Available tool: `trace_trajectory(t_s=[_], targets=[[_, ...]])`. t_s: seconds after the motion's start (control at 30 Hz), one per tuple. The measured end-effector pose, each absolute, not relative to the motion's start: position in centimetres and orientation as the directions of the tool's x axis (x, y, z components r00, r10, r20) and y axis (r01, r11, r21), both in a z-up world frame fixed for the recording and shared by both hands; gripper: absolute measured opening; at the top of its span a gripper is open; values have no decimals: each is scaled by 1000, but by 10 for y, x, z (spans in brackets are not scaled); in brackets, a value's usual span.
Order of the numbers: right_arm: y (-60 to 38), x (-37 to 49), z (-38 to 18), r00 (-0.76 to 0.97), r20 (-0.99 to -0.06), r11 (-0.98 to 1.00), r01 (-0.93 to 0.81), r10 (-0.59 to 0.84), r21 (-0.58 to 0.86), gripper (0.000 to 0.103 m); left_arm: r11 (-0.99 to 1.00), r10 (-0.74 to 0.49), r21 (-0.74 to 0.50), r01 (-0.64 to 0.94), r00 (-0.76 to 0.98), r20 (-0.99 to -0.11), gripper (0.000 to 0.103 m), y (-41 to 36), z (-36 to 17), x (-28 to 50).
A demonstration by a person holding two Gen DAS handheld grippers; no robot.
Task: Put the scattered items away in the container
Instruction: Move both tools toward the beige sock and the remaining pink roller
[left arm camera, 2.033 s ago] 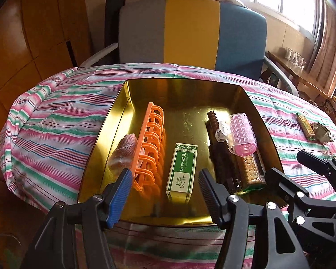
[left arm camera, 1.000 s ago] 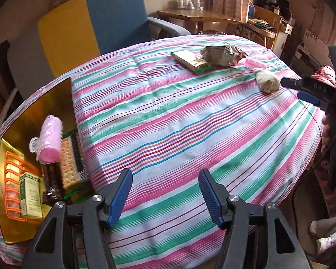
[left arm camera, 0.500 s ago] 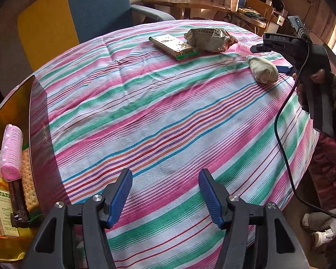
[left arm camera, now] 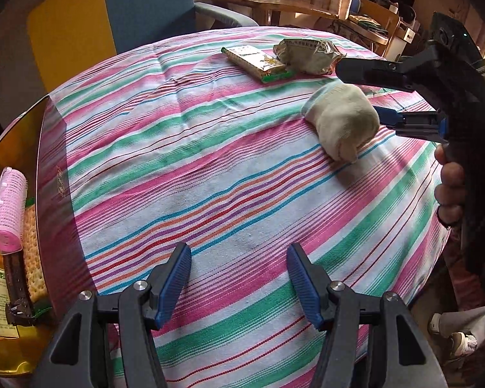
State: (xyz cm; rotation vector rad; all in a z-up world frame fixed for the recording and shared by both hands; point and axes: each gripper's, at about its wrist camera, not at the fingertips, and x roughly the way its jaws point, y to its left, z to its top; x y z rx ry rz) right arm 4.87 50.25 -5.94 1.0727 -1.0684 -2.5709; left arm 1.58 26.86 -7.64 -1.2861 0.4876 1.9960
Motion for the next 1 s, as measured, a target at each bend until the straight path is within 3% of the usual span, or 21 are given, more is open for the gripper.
trace_trajectory(t_s=[0.13, 0.4, 0.53, 0.6, 0.67, 0.77, 1.0], targets=[[495, 60, -49, -723, -578, -756, -118, -379, 644, 86, -673, 392, -98, -733, -241, -888, 63, 272, -70, 13], [581, 64, -26, -680, -732, -857, -404, 47, 319, 90, -647, 456, -126, -752, -249, -855, 63, 291, -50, 4], [626, 31, -24, -627, -763, -864, -460, 155, 202, 90, -650, 466, -98, -753, -294, -834, 63, 303, -38, -9], [640, 12, -27, -578, -790, -875, -469, 204, 118, 85, -656, 470, -87, -749, -315, -825, 63, 310, -33, -18], [653, -1, -33, -537, -817, -880, -468, 212, 78, 79, -658, 470, -78, -749, -328, -819, 63, 318, -30, -27], [669, -11, -47, -505, -851, -875, -466, 143, 129, 77, -657, 460, -63, -751, -333, -823, 63, 332, -32, -41], [659, 10, -54, -550, -833, -866, -443, 57, 234, 69, -656, 421, -80, -750, -276, -864, 63, 363, -52, -57]])
